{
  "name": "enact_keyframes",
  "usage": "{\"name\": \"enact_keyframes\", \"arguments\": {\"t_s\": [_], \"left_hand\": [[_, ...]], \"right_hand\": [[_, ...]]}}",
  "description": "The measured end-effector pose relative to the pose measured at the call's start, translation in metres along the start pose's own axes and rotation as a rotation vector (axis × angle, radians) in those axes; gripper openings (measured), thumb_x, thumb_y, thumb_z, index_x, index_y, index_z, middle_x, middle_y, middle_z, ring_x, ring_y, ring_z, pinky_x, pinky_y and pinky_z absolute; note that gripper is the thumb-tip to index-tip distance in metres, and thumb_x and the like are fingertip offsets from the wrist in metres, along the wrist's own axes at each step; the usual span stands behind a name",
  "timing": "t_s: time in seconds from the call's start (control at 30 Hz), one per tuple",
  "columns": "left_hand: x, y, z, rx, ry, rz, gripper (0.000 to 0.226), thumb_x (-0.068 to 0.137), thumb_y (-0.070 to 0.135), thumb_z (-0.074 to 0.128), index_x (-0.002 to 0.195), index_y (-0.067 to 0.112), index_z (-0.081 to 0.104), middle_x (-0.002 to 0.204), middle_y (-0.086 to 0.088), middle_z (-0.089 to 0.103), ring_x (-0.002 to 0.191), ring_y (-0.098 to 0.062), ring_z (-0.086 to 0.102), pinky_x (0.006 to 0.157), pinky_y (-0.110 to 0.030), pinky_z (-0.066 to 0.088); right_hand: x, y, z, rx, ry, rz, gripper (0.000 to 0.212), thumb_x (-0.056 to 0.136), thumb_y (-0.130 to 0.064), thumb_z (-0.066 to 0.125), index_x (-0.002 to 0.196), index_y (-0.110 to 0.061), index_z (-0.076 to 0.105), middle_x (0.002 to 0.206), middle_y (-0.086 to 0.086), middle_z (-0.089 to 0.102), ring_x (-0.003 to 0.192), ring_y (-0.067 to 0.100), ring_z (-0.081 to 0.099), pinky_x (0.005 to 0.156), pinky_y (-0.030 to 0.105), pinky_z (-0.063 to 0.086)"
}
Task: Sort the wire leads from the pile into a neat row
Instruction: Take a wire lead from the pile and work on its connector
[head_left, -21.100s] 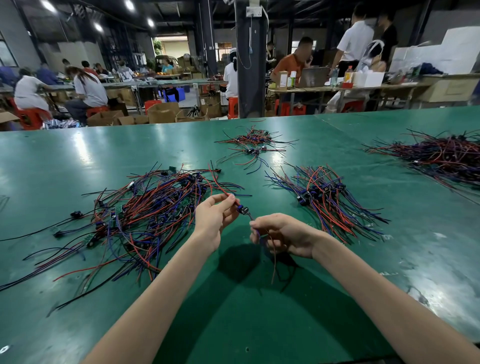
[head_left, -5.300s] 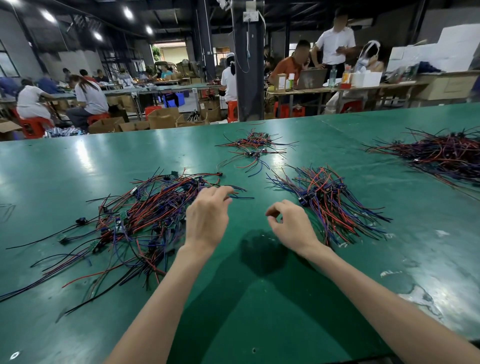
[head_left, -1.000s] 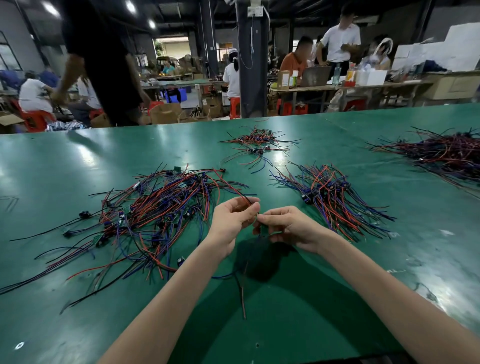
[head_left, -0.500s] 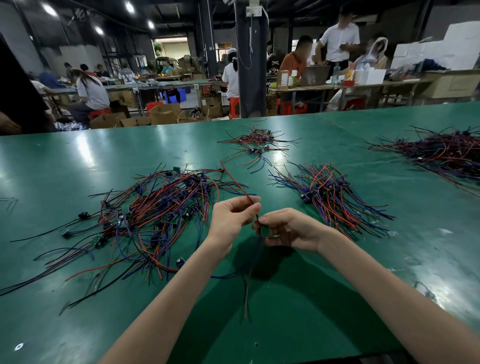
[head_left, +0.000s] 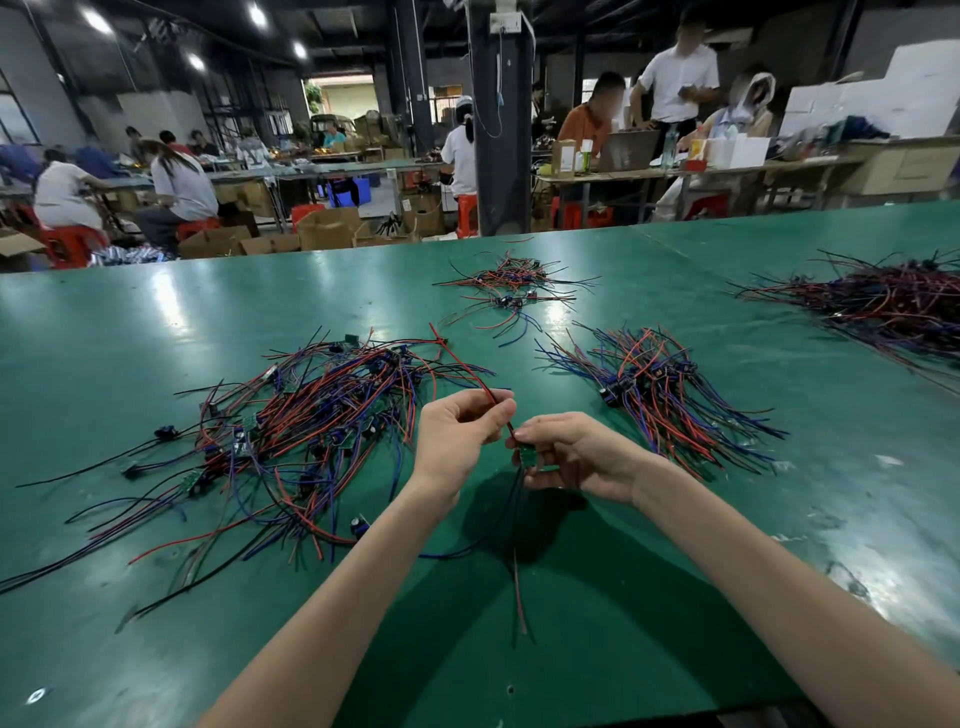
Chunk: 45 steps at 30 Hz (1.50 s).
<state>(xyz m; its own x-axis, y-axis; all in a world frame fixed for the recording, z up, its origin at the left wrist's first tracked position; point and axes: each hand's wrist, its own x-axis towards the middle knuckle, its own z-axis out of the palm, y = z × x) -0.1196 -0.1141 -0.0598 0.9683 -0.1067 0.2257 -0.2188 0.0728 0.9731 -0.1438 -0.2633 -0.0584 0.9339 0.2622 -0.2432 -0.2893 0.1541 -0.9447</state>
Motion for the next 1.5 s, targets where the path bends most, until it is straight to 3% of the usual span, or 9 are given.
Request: {"name": "enact_keyframes", "arguments": {"t_s": [0.2, 0.33, 0.57, 0.87, 1.07, 1.2, 1.33, 1.5], "left_hand": [[-0.001, 0.0, 0.001, -0.023, -0.019, -0.031, 0.01, 0.083, 0.002, 0.068, 0.081, 0.011, 0.07, 0.059, 0.008, 0.062, 0.055, -0.001, 0.053, 0.059, -0.014, 0.048], [0.0, 0.001, 0.001, -0.074, -0.018, -0.078, 0.008, 0.084, 0.003, 0.067, 0.083, 0.01, 0.07, 0.066, 0.0, 0.062, 0.061, -0.01, 0.053, 0.07, -0.028, 0.051], [0.0, -0.001, 0.001, -0.063, -0.037, -0.069, 0.01, 0.084, 0.003, 0.067, 0.081, 0.012, 0.07, 0.058, 0.011, 0.062, 0.054, 0.001, 0.053, 0.059, -0.013, 0.049], [0.0, -0.004, 0.001, 0.144, -0.017, 0.085, 0.009, 0.08, 0.002, 0.072, 0.081, 0.011, 0.072, 0.065, 0.002, 0.065, 0.053, 0.0, 0.052, 0.059, -0.015, 0.048], [0.0, -0.009, 0.002, 0.361, 0.051, 0.278, 0.007, 0.079, 0.006, 0.074, 0.085, 0.004, 0.076, 0.079, 0.001, 0.071, 0.066, -0.001, 0.061, 0.072, -0.019, 0.053], [0.003, -0.008, -0.002, 0.357, 0.065, 0.232, 0.016, 0.084, 0.011, 0.07, 0.073, 0.0, 0.072, 0.064, -0.004, 0.064, 0.052, -0.005, 0.054, 0.062, -0.029, 0.053], [0.008, -0.008, -0.009, 0.331, 0.122, 0.169, 0.024, 0.086, 0.015, 0.069, 0.069, -0.003, 0.069, 0.056, -0.006, 0.056, 0.045, -0.002, 0.053, 0.059, -0.031, 0.051], [0.02, -0.008, -0.025, 0.255, 0.224, 0.102, 0.025, 0.085, 0.016, 0.07, 0.062, 0.008, 0.067, 0.05, 0.004, 0.05, 0.043, 0.0, 0.05, 0.055, -0.018, 0.049]], "right_hand": [[0.0, 0.002, 0.001, -0.043, 0.019, -0.066, 0.017, 0.088, -0.013, 0.063, 0.075, -0.011, 0.075, 0.08, 0.002, 0.07, 0.068, 0.013, 0.06, 0.056, 0.027, 0.054], [0.0, 0.002, 0.001, -0.016, 0.01, -0.046, 0.017, 0.088, -0.021, 0.063, 0.084, -0.01, 0.075, 0.088, 0.004, 0.072, 0.068, 0.012, 0.059, 0.057, 0.026, 0.054], [-0.002, 0.002, 0.003, -0.053, 0.04, -0.097, 0.015, 0.087, -0.01, 0.064, 0.075, -0.01, 0.072, 0.072, 0.001, 0.07, 0.061, 0.008, 0.062, 0.054, 0.024, 0.053], [-0.001, 0.003, 0.006, -0.095, 0.107, -0.139, 0.023, 0.089, -0.002, 0.057, 0.069, -0.008, 0.068, 0.063, 0.002, 0.066, 0.055, 0.007, 0.059, 0.049, 0.023, 0.05], [0.002, 0.005, 0.01, -0.125, 0.147, -0.14, 0.032, 0.088, -0.002, 0.055, 0.061, -0.011, 0.068, 0.06, 0.002, 0.064, 0.052, 0.008, 0.057, 0.047, 0.022, 0.048], [0.003, 0.003, 0.012, -0.11, 0.156, -0.16, 0.028, 0.088, -0.004, 0.057, 0.062, -0.006, 0.064, 0.058, 0.001, 0.063, 0.052, 0.011, 0.056, 0.049, 0.021, 0.046], [0.002, 0.004, 0.015, -0.126, 0.164, -0.164, 0.028, 0.089, -0.004, 0.057, 0.062, -0.004, 0.063, 0.059, 0.004, 0.061, 0.052, 0.012, 0.055, 0.049, 0.021, 0.046], [0.0, 0.005, 0.017, -0.129, 0.132, -0.161, 0.029, 0.089, -0.002, 0.055, 0.06, -0.002, 0.062, 0.055, 0.003, 0.06, 0.05, 0.012, 0.053, 0.049, 0.02, 0.046]]}}
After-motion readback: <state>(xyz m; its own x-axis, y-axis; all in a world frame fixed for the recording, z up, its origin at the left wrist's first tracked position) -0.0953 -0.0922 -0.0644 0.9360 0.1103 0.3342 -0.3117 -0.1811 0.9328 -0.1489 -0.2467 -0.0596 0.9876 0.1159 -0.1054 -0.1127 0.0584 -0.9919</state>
